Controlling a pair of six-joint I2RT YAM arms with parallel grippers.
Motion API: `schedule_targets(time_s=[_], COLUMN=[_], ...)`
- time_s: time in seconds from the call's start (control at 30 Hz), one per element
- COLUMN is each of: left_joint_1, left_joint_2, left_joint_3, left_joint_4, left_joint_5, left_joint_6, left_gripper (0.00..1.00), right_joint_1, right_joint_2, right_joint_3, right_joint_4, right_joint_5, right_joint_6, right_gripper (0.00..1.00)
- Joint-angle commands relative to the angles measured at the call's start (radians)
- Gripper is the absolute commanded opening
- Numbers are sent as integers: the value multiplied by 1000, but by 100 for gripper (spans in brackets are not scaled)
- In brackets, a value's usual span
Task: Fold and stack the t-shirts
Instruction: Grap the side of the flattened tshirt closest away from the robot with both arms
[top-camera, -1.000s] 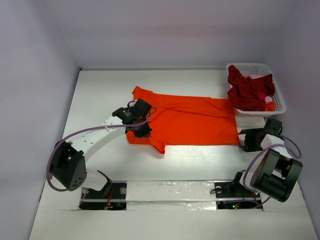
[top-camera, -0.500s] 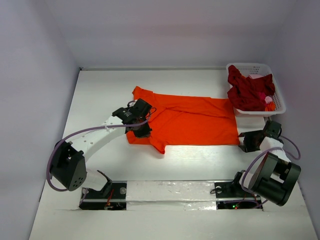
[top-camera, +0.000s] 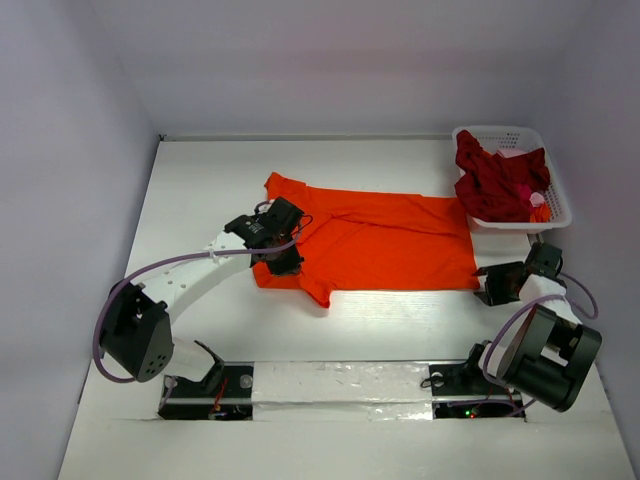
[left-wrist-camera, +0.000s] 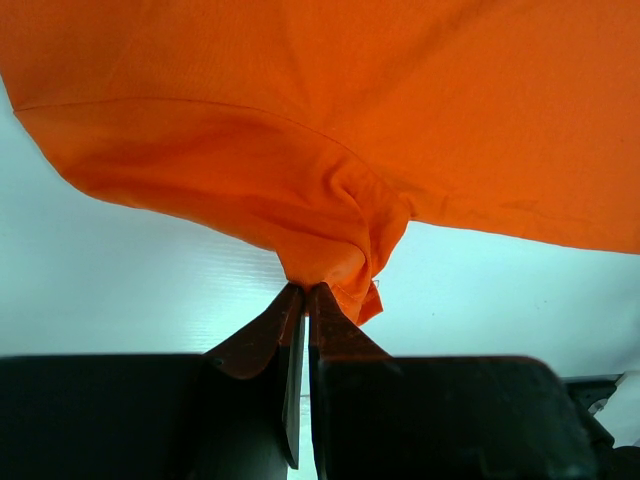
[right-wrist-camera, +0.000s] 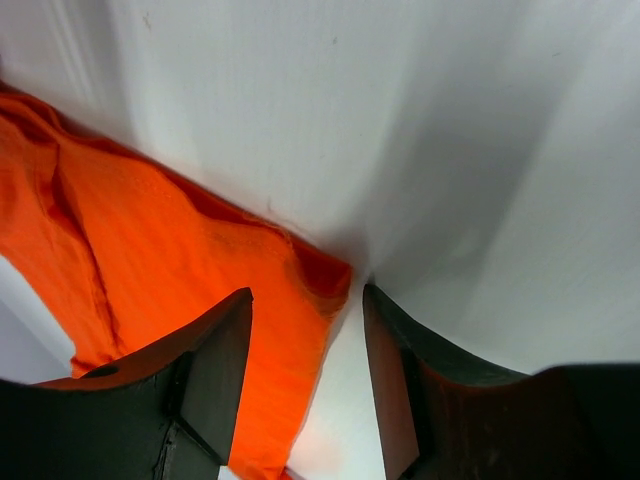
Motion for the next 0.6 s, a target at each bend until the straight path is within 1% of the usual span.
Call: schedule_targets(time_s=[0.0,0.13,0.17,0.2,0.33,0.57], left_joint_1=[3,3,3,3,3,12], left_joint_2=[-13,-15,-15,-15,-15,-12], left_joint_3=[40,36,37,39,45,48], left_joint_4=[-14,-14,-16,-19,-23,-25], left_joint_5=[-13,-13,-14,-14,-17,-19], left_joint_6=[3,2,-1,0,0,0], left_gripper=[0,0,0,0,0,0], right_joint_1=[-6,-6,-6,-6,-6,-6], right_joint_2=[58,117,120,115,76,54], right_joint_3=[-15,-4,-3,-3,-14,-6], right_joint_4=[4,18,18,17,15,-9], right_joint_5=[-11,-24,-22,-21,-18,2], right_joint_6=[-35,-54,-58,-55,-41,-40], right_gripper=[54,54,53,50,47,49])
